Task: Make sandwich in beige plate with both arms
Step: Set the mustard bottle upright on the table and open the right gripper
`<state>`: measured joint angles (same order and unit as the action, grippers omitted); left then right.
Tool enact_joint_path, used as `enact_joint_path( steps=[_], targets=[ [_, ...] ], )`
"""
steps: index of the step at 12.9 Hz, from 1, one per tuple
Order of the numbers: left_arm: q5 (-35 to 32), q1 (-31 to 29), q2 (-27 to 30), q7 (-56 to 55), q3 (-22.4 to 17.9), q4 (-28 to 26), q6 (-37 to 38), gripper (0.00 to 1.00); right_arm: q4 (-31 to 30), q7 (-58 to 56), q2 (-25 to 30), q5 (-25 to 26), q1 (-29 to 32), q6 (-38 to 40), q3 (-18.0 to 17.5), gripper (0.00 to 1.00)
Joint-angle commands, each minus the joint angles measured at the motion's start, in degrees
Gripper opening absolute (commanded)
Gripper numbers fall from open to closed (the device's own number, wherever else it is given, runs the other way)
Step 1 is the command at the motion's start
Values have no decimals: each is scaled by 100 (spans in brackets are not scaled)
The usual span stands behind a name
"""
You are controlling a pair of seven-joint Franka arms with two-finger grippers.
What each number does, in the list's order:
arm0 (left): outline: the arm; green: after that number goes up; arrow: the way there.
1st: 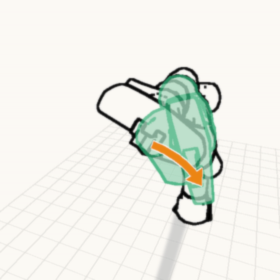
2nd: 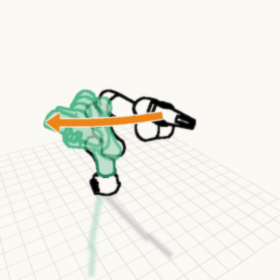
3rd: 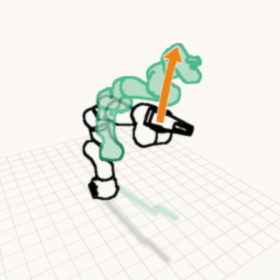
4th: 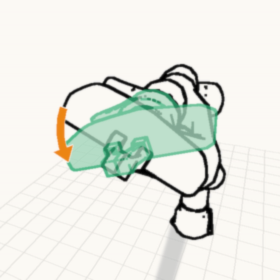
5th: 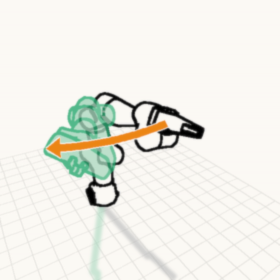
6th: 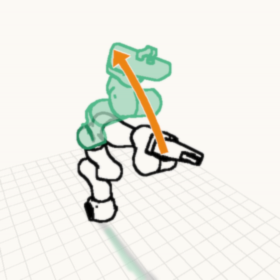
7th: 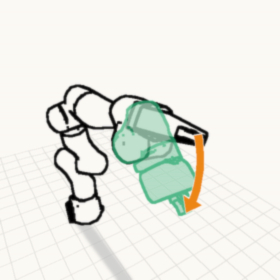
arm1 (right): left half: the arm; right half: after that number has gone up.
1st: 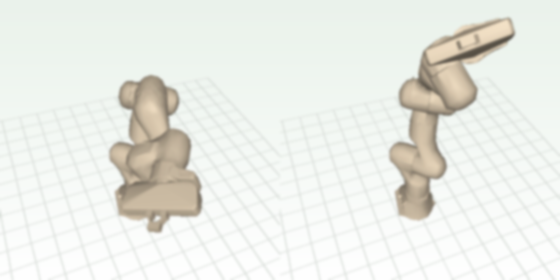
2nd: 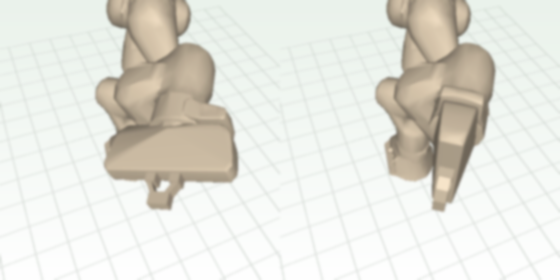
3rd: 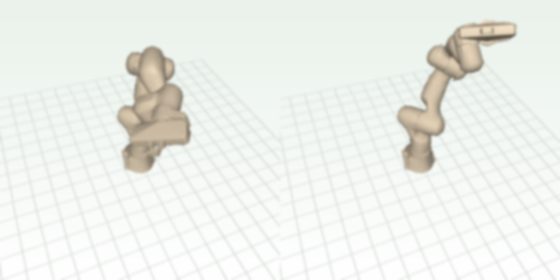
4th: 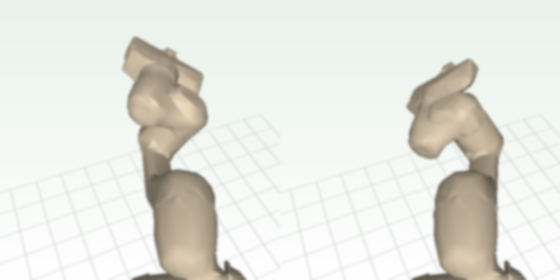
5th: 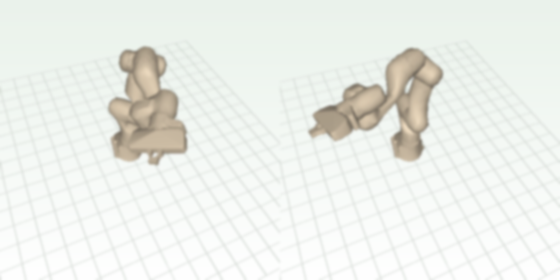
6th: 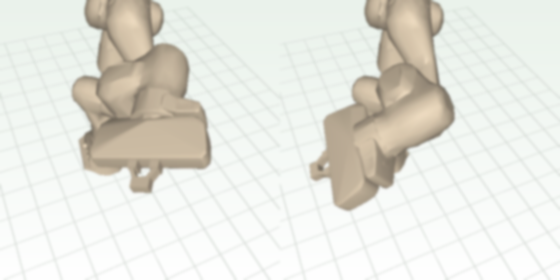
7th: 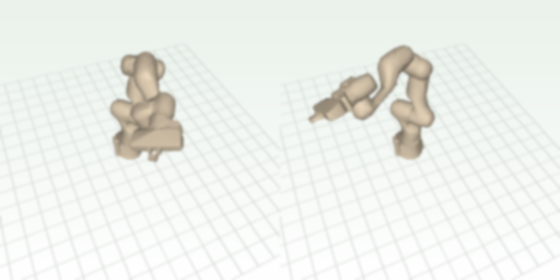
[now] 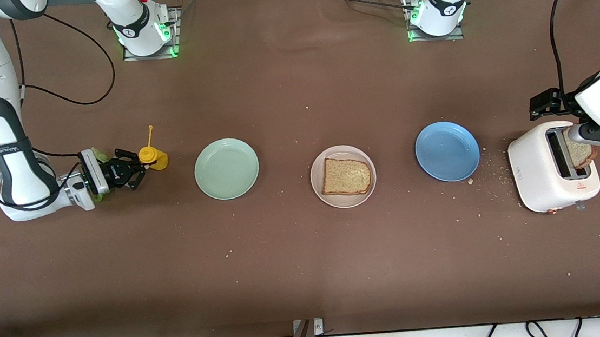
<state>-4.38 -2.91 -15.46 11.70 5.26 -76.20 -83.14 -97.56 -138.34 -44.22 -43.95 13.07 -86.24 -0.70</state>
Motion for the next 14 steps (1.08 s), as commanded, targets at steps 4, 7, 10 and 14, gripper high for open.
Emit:
enact_joint_path(
  steps=[4, 7, 10, 14],
  targets=[
    [69, -8, 96, -1, -8, -79, 43, 100, 79, -263, -272, -140, 100, 257, -97, 0],
    [69, -8, 96, -1, -8, -79, 43, 100, 79, -159, -263, -149, 91, 257, -97, 50],
    [69, -25, 96, 7, -16, -79, 52, 100, 236, 437, -245, -80, 126, 397, -79, 85],
    [78, -34, 96, -27, -8, -61, 52, 100, 780, 1798, -105, 394, 205, 757, 210, 97]
  ],
)
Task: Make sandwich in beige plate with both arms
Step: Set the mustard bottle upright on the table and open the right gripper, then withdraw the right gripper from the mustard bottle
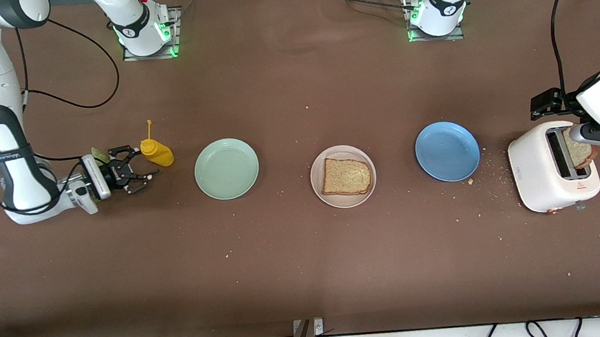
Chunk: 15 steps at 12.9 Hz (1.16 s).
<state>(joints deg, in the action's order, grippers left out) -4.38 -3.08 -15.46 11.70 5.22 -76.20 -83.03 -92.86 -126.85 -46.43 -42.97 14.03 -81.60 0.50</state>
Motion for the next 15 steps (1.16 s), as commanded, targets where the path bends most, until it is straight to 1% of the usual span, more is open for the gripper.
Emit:
enact_joint_path(
  steps=[1, 4, 6, 8, 10, 12, 13, 15],
  targets=[
    [78, -17, 96, -28, 5, -52, 41, 100, 503, 1053, 186, 463, 109, 363, 186, 98],
    [78, -17, 96, -19, 5, -61, 76, 100, 996, 2020, 528, 999, 100, 417, 327, 98],
    [78, -17, 96, -10, 5, -61, 76, 100, 1356, 3116, 887, 1342, 100, 408, 345, 98],
    [78, -17, 96, -28, 5, -52, 76, 100, 1481, 4337, 1362, 1825, 56, 338, 328, 98],
    [78, -17, 96, 7, 5, -52, 85, 100, 1481, 5857, 1819, 2405, -101, 259, 293, 98],
    [78, -17, 96, -10, 5, -52, 94, 100, 1481, 7072, 2250, 3107, -478, 58, 266, 98],
    [78, -17, 96, -1, 5, -61, 94, 100, 1455, 7582, 2391, 3398, -680, -31, 266, 98],
    [78, -17, 87, -10, 5, -17, 85, 100, 1350, 8619, 2576, 4196, -1111, -215, 266, 98]
  ],
)
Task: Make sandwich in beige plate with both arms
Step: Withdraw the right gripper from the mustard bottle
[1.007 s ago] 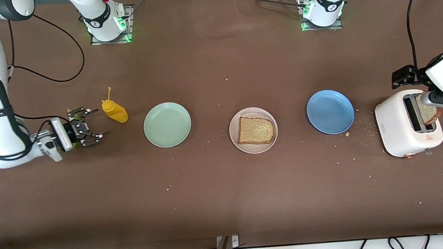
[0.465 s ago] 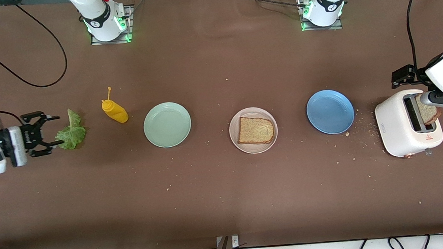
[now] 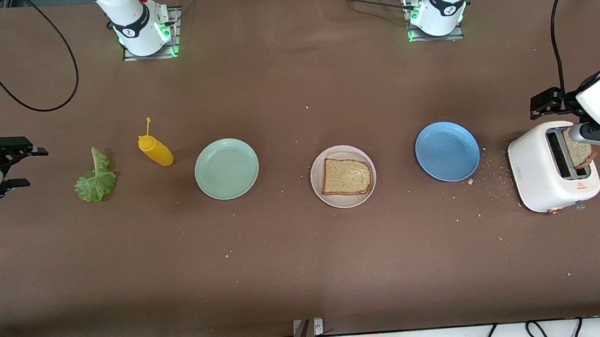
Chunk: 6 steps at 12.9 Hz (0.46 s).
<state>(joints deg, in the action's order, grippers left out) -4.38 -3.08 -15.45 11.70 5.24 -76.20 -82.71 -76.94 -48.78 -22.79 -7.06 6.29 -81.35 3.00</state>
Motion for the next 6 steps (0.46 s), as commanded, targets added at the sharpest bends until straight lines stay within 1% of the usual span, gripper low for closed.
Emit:
enact_joint_path(
  steps=[1, 3, 5, 6],
  targets=[
    [78, -9, 86, -19, 3, -17, 61, 100, -478, 1279, 275, 897, -496, -458, 17, 98],
    [78, -17, 86, -19, 3, -26, 62, 100, -1293, 1923, 520, 1250, -611, -1125, 8, 98],
    [78, -9, 86, -19, 3, -26, 62, 100, -2207, 2170, 688, 1339, -620, -1942, 16, 98],
    [78, -9, 86, -19, 3, -26, 62, 100, -2586, 2224, 688, 1348, -620, -2364, 43, 98]
  ],
)
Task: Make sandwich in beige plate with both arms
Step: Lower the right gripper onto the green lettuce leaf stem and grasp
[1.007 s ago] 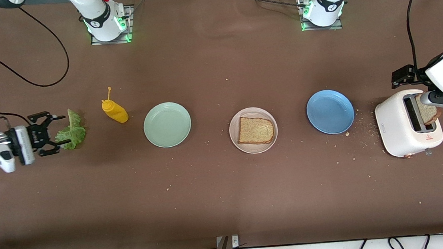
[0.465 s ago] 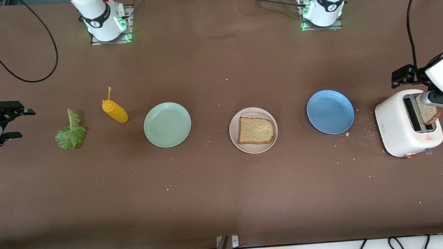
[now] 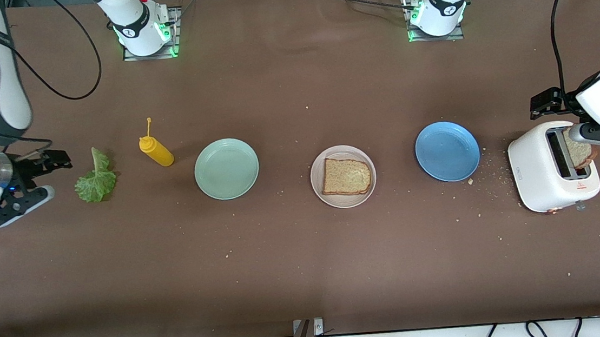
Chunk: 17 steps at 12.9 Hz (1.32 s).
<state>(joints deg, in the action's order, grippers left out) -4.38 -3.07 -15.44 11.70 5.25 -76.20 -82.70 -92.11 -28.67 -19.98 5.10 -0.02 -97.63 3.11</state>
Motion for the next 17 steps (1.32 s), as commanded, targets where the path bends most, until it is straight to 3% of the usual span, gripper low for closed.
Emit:
enact_joint_path(
  steps=[1, 4, 8, 14, 17],
  targets=[
    [78, -10, 85, -19, 3, -26, 61, 100, -1446, 221, 399, 122, 11, -1227, 58, 98],
    [78, -10, 85, -10, 3, -35, 61, 100, -2327, 641, 364, 131, 11, -2249, 163, 98],
    [69, -10, 85, -10, 3, -26, 61, 100, -2881, 1486, 127, 131, 20, -3074, 295, 98],
    [78, -1, 85, -28, 3, -35, 61, 100, -3041, 1478, -207, 131, 46, -3570, 506, 96],
    [78, -10, 85, -1, 3, -26, 61, 100, -3058, 1461, -366, 131, 46, -3561, 577, 79]
  ],
)
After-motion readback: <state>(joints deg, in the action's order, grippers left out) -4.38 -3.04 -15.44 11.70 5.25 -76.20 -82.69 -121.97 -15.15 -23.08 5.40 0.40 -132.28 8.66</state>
